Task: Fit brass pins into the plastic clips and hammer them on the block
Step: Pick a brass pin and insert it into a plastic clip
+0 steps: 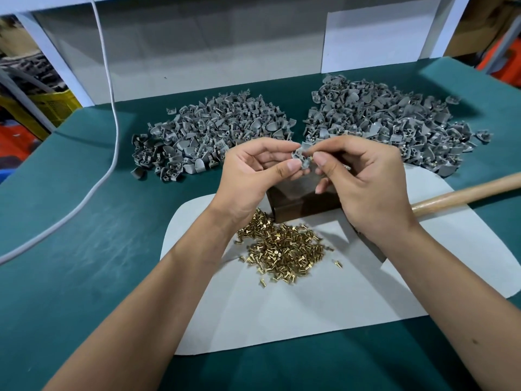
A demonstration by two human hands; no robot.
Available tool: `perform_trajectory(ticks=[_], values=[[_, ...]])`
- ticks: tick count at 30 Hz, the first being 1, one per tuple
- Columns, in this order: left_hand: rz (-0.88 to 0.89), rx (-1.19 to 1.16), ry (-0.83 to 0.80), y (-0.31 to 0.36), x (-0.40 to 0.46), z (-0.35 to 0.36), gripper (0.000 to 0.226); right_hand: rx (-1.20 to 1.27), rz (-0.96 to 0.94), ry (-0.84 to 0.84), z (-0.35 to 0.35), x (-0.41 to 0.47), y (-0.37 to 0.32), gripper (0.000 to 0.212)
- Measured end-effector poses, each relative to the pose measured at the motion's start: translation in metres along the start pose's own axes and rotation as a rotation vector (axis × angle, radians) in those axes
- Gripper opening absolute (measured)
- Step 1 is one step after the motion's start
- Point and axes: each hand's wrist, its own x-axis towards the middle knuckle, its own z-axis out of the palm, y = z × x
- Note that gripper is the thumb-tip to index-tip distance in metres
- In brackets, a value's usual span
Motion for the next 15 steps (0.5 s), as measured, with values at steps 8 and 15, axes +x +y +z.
perform_trajectory(ticks=[8,15], values=[[-0.048,0.006,-0.017,-0.0009,-0.0002,0.0002,0.027,-0.091,-0.035,0.065,-0.0009,-0.0002,-0.0025,0.025],[-0.055,0.048,-0.010,-0.0004,0.0002,0.0012,0.027,-0.219,-0.068,0.056,-0.0026,-0.0004,-0.0032,0.024]])
